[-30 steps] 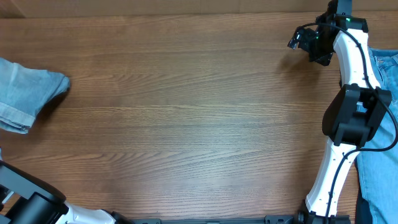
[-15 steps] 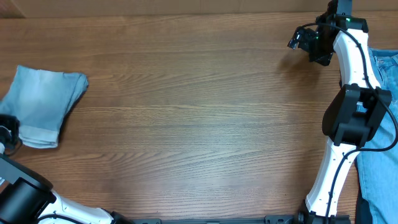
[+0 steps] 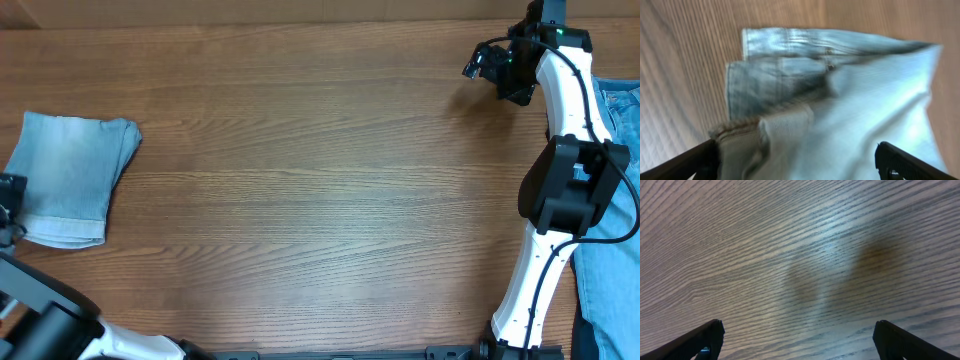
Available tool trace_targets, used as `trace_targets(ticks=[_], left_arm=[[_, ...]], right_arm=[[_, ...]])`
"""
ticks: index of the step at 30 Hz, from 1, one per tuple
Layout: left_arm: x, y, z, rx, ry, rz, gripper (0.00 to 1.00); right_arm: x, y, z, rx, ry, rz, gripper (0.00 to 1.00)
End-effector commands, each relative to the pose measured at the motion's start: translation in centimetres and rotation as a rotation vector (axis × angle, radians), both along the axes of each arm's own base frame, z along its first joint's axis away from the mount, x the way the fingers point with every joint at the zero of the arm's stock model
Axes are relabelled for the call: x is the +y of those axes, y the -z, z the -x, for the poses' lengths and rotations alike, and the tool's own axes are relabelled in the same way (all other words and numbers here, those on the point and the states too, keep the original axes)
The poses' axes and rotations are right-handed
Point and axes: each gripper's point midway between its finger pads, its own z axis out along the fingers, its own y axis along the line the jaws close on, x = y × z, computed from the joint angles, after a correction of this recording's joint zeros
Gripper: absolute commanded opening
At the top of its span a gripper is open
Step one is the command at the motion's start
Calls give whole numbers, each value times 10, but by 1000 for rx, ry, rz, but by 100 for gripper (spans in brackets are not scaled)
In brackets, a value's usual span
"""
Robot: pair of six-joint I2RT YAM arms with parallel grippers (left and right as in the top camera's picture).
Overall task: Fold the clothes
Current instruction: 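Release the bundle and press it flat with the left gripper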
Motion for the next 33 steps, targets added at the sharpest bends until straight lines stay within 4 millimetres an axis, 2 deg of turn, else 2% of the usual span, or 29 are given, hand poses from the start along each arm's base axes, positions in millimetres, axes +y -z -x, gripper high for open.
trace_targets(ticks=[1, 2, 3, 4, 5, 6, 7, 8, 9, 11, 14, 16, 20, 22, 27, 29, 31, 32, 33], left_arm=[[-21, -107, -31, -117, 103, -179, 100], [-41, -129, -45, -145, 173, -224, 100], [-61, -142, -58, -144, 257, -275, 100], [-85, -142, -69, -85, 352, -321, 94], [-92, -134, -69, -6, 377, -354, 79], [-93, -124, -64, 89, 352, -379, 37], [-94, -114, -62, 148, 346, -378, 8], [-97, -102, -59, 184, 354, -350, 4], [-95, -85, -51, 218, 329, -290, 4], [-91, -69, -43, 257, 325, -245, 4], [-80, -55, -31, 297, 296, -211, 4], [-74, -53, -25, 301, 267, -203, 4], [-59, -38, -3, 329, 178, -135, 4], [-54, -18, 2, 368, 168, -99, 4], [-59, 45, 7, 470, 195, 20, 4], [-70, 76, 8, 494, 226, 110, 4], [-77, 95, 14, 535, 241, 160, 4], [-79, 99, 14, 540, 247, 170, 4], [-79, 92, 8, 508, 255, 167, 4]], right_arm=[[-3, -31, -5, -65, 8, 6, 100], [-3, -31, -5, -65, 8, 6, 100], [-3, -31, -5, -65, 8, 6, 100], [-3, -31, -5, -65, 8, 6, 100], [-3, -31, -5, -65, 8, 6, 100], [-3, -31, -5, -65, 8, 6, 100], [-3, -31, -5, -65, 8, 6, 100], [-3, -31, -5, -65, 8, 6, 100], [-3, -31, -5, -65, 8, 6, 100], [-3, -31, -5, -65, 8, 6, 100], [-3, -31, -5, -65, 8, 6, 100], [-3, -31, -5, -65, 8, 6, 100], [-3, -31, -5, -65, 8, 6, 100], [-3, -31, -5, -65, 8, 6, 100], [-3, -31, -5, -65, 8, 6, 100], [-3, -31, -5, -65, 8, 6, 100], [-3, -31, -5, -65, 8, 6, 100], [-3, -31, -5, -65, 8, 6, 100], [-3, -31, -5, -65, 8, 6, 100]])
